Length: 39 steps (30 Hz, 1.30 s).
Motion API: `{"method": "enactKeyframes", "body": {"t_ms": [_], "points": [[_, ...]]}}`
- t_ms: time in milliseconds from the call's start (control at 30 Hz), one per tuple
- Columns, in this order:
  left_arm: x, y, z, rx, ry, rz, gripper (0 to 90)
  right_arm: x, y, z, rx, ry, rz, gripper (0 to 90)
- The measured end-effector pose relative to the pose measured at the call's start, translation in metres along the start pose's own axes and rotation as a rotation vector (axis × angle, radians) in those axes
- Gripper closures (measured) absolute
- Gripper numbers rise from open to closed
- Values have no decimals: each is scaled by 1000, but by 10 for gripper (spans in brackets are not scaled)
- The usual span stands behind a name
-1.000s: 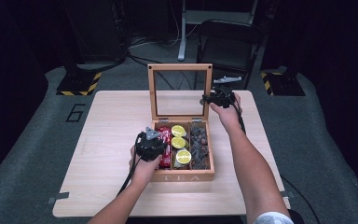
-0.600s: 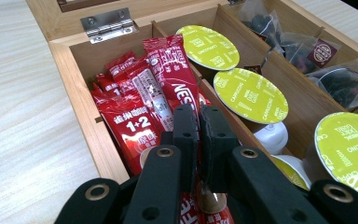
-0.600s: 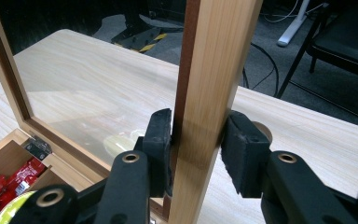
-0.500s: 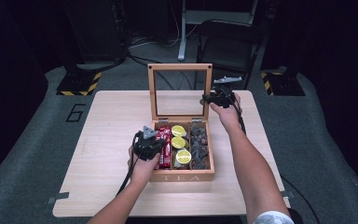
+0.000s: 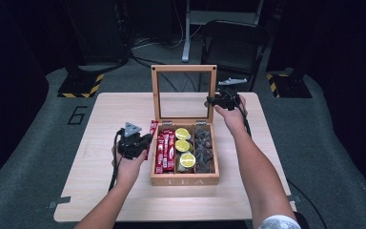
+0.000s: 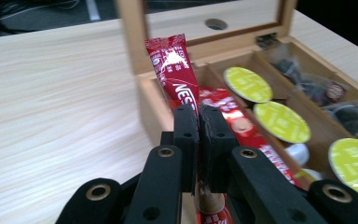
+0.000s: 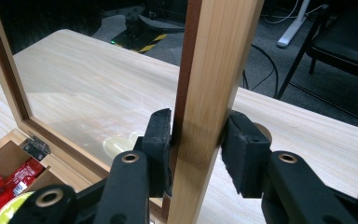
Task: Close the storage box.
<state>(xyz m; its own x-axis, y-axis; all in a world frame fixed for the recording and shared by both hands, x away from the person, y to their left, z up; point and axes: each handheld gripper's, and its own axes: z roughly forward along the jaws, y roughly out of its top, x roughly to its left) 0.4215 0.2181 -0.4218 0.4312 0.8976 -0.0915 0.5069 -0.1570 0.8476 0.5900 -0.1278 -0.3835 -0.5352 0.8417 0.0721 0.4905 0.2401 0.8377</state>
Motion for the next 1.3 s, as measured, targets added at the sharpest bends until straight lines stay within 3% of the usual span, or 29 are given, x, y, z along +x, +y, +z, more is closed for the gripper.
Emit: {"method": "enactKeyframes", "body": {"t_ms": [233,467,767,833,1000,1300], "points": [[29,-7,-14,5,60,-28,859,1,0,0,1,-6,-6,629],[55,-34,-16,25,106,-101,858,2,0,-1,5,-7,-16,629],[72,-65,-11,62,127,-127,858,1,0,-1,1,-7,-21,629],[77,-70,-12,85,126,-118,858,1,0,-1,1,-8,-21,628],[85,-78,-12,103,123,-146,857,2,0,-2,5,-10,-19,629],[81,-87,5,153,117,-130,856,3,1,-4,8,-9,-23,633]]}}
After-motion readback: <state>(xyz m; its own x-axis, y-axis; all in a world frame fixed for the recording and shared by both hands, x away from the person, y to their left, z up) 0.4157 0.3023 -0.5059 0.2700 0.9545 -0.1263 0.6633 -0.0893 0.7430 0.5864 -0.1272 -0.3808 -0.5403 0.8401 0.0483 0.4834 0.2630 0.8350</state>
